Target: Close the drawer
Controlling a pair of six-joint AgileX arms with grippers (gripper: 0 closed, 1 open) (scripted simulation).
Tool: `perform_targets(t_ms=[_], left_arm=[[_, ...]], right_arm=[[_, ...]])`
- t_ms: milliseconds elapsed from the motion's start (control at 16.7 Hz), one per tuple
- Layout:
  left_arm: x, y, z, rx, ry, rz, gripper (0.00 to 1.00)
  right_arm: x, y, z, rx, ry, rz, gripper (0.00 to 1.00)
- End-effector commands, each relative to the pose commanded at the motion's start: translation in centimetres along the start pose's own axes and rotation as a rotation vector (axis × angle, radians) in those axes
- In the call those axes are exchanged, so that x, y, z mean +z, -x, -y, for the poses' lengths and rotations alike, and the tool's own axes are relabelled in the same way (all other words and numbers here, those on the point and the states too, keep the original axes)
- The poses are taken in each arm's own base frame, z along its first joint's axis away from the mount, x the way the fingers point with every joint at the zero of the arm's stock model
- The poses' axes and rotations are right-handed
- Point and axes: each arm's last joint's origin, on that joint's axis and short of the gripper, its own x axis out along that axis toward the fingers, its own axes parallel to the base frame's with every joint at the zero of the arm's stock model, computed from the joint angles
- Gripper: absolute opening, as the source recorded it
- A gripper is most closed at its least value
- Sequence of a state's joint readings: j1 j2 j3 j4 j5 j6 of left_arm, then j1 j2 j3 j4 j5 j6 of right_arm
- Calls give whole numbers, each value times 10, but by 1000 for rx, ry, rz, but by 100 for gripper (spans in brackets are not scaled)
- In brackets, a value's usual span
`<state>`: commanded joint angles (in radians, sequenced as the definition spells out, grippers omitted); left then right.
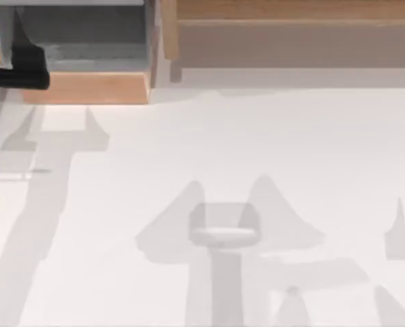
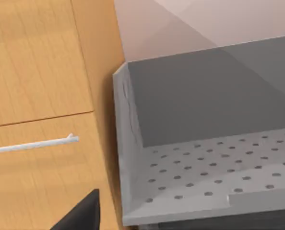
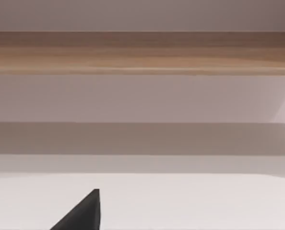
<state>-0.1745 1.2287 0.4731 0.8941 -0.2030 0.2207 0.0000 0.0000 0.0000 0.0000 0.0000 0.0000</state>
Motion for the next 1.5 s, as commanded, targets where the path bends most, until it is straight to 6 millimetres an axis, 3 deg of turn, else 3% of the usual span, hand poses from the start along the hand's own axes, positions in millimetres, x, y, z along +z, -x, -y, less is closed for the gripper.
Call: perform_targets(t_ms=[240, 420, 540, 720, 900, 1200, 1320, 1500], left_arm=[[-5, -13, -79, 115, -352, 182, 100], [-13, 0, -143, 195, -662, 249, 100], [-27, 12, -173, 211, -847, 230, 100], [-62, 25, -202, 182, -1057, 117, 100], [-105, 31, -209, 83, -1214, 5, 100], [-159, 24, -183, -139, -1370, 18, 100], [-171, 29, -183, -157, -1386, -20, 100], [-174, 31, -185, -154, -1389, -40, 100]], right_arm=[[0, 0, 0, 0, 0, 0, 100], [0, 0, 0, 0, 0, 0, 100], [0, 0, 0, 0, 0, 0, 100], [0, 0, 0, 0, 0, 0, 100], [0, 0, 0, 0, 0, 0, 100], [0, 0, 0, 0, 0, 0, 100], [0, 0, 0, 0, 0, 0, 100], [0, 0, 0, 0, 0, 0, 100]])
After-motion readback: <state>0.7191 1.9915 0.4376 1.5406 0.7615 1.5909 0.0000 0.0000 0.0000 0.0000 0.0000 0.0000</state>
